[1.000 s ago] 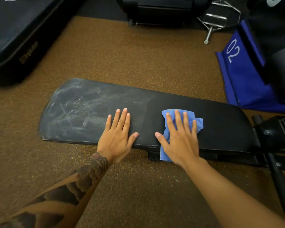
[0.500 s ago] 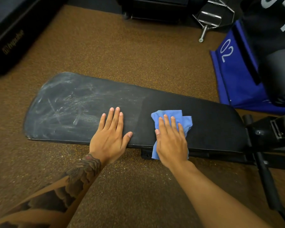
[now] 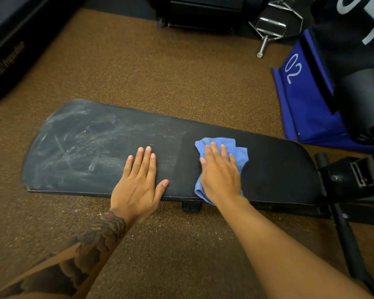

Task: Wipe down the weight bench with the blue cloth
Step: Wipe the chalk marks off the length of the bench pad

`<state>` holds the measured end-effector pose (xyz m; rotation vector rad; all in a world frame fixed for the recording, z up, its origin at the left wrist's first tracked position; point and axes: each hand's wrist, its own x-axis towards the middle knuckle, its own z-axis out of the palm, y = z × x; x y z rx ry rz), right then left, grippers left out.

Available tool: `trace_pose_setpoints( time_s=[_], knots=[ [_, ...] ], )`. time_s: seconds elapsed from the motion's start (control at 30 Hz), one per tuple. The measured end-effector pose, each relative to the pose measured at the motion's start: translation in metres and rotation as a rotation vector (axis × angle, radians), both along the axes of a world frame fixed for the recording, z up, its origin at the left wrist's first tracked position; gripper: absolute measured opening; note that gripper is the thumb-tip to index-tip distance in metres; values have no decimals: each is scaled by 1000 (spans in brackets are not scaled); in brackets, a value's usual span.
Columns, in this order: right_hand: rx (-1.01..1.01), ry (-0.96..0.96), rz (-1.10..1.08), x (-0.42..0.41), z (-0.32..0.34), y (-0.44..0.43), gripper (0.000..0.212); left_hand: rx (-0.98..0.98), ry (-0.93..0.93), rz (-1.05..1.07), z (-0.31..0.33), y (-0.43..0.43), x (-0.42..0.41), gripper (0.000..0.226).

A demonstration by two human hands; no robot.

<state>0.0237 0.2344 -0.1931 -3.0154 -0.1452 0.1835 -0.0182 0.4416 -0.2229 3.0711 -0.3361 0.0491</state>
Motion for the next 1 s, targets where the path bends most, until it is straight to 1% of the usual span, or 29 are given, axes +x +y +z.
trace_pose_setpoints(
  time_s=[0.1,0.17,0.3,0.37,0.4,0.53,0.67,0.77,0.87,0.93,1.0],
  knots=[
    [43,-7,122,9,-3,37,47,-5,-1,2,-1,-1,1,75],
    [44,-26,207,-7,-9,52,46,-17,-1,5,-1,-1,2,73],
    [53,-18,339,-49,-9,26,47,-33,-12,10,1,-1,1,69],
    [41,-48,383,-54,-6,4,46,-38,-14,0,1,0,1,68],
    [36,-65,381,-49,-6,-2,46,-37,-15,-5,1,0,2,68],
    [23,-14,276,-12,-8,-3,47,-38,-13,-10,0,0,2,68],
    [55,1,178,40,-7,16,45,-32,-12,-15,-1,1,3,68],
    [59,-26,96,72,-3,45,44,-18,-12,-14,-1,0,2,68],
    [98,-7,152,71,-7,64,44,-14,-5,-6,-1,-1,2,68],
    [123,5,264,47,-7,60,43,-18,-4,-5,-1,0,2,68],
    [109,-29,358,17,-6,42,44,-14,-1,-6,-1,0,2,68]
  ],
)
